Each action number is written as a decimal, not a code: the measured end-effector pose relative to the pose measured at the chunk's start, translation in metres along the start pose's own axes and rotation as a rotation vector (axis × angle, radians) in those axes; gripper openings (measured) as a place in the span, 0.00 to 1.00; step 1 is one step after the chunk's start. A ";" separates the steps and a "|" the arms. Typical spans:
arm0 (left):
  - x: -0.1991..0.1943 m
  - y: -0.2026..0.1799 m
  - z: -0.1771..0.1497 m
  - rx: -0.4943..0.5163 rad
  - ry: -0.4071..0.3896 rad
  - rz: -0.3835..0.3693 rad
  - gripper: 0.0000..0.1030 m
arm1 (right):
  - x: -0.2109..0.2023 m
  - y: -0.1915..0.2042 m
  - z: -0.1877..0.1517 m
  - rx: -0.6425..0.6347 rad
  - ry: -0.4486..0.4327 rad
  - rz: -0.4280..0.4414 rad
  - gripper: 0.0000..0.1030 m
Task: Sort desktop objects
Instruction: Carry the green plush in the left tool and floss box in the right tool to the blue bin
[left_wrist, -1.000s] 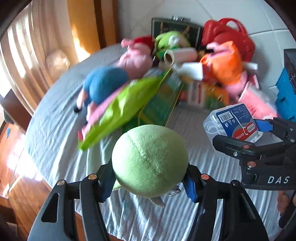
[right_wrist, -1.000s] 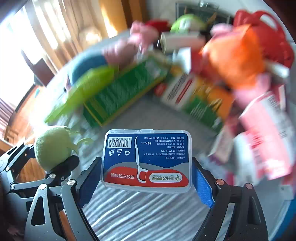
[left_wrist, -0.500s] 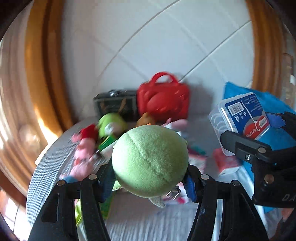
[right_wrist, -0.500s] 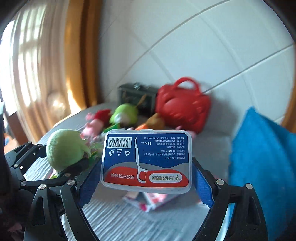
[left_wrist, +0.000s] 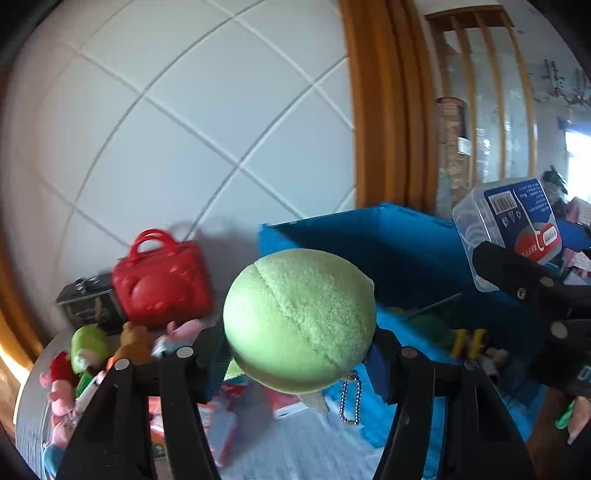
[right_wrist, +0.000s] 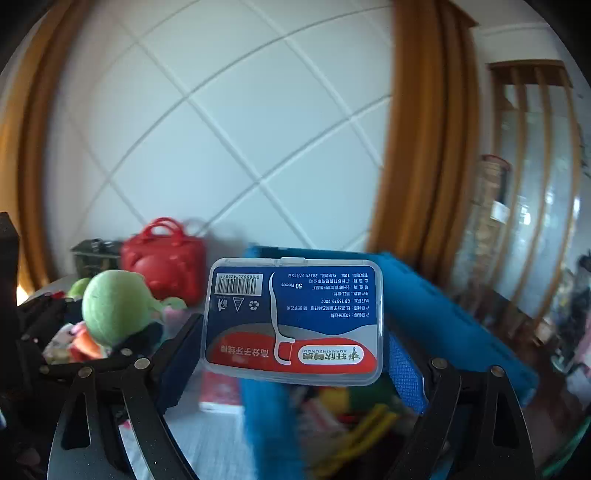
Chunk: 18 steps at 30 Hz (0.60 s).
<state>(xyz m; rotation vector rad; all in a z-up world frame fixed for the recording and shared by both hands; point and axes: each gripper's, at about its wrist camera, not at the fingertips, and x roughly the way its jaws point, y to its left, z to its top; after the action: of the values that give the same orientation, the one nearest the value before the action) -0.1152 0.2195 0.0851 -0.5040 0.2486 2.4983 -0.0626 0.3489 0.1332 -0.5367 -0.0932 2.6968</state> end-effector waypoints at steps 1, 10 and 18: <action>0.003 -0.016 0.004 0.011 0.005 -0.019 0.59 | 0.000 -0.010 -0.001 0.007 0.006 -0.016 0.88; 0.031 -0.141 0.024 0.108 0.130 -0.072 0.59 | 0.035 -0.107 -0.025 0.005 0.118 -0.117 0.88; 0.061 -0.178 0.020 0.138 0.318 -0.126 0.61 | 0.062 -0.147 -0.060 -0.005 0.261 -0.122 0.88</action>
<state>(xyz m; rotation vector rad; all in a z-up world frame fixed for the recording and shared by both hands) -0.0657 0.4013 0.0669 -0.8319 0.4924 2.2533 -0.0392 0.5082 0.0761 -0.8506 -0.0595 2.4854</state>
